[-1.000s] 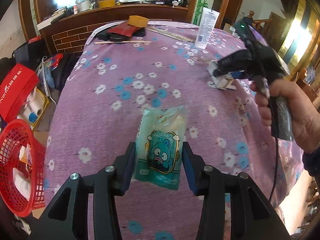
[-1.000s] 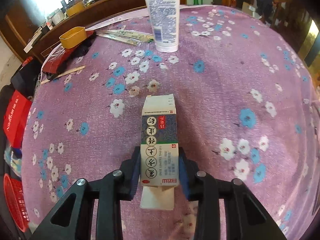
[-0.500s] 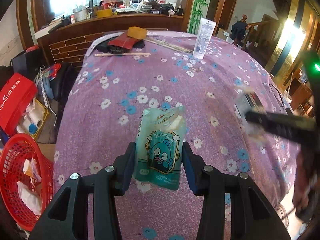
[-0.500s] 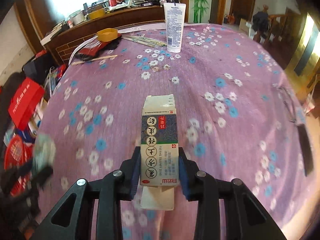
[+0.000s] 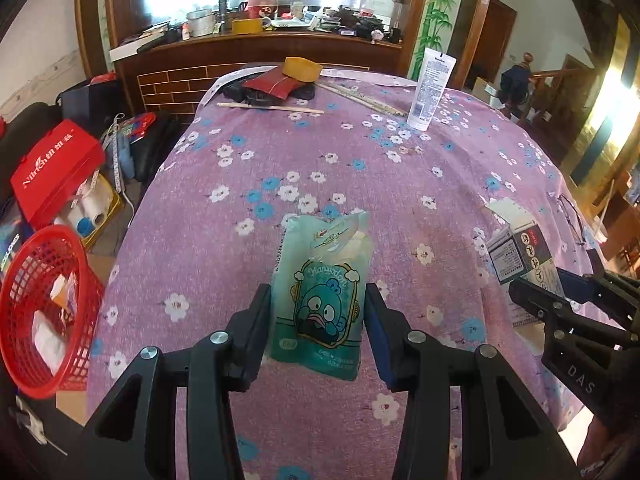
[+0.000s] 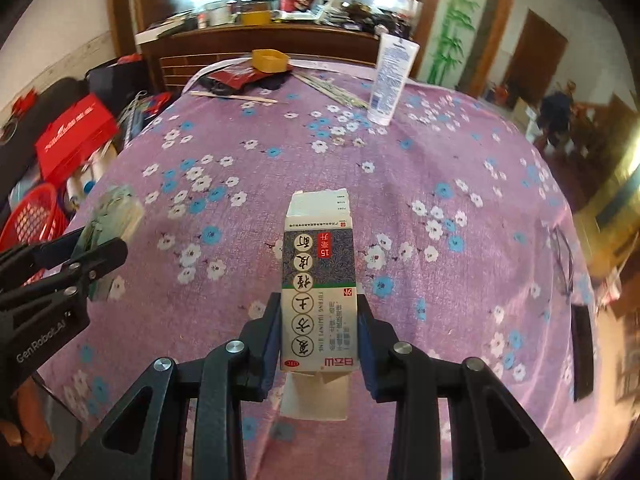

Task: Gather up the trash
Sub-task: 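Carry the teal packet and white box over the red basket with both tools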

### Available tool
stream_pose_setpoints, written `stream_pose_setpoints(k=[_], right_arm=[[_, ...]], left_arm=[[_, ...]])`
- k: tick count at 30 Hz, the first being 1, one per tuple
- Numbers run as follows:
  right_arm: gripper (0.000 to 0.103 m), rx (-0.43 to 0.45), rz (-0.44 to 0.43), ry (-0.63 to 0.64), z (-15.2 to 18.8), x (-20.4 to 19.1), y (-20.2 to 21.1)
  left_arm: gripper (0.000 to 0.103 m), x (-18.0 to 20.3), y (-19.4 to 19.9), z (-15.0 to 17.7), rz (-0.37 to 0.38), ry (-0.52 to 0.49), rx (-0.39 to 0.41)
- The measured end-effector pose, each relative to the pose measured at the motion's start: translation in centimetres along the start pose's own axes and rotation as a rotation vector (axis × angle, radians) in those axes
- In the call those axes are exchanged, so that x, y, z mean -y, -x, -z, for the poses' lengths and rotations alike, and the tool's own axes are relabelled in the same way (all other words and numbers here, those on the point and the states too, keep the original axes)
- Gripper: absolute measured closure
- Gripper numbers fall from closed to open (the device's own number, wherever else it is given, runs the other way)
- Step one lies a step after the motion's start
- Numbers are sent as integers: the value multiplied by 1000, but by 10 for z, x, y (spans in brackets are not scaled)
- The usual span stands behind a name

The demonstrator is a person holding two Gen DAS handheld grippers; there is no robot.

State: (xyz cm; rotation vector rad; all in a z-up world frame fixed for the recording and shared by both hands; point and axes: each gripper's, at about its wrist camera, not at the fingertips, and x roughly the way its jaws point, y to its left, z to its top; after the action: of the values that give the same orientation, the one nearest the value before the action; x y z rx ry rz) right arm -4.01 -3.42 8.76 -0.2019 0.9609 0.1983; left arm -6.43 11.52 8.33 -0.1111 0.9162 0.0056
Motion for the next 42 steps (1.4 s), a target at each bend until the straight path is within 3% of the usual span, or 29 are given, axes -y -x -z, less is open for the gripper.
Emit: stream_pose_setpoints(k=[13,42], right_arm=[[66,60,-32,34,-8,-6,6],[66,50,-35,31,-9,-22,3]], left_arm=[[59,-2,11,-3,-53,-18,25],[59,-17,15,-1,-61,-10,26]])
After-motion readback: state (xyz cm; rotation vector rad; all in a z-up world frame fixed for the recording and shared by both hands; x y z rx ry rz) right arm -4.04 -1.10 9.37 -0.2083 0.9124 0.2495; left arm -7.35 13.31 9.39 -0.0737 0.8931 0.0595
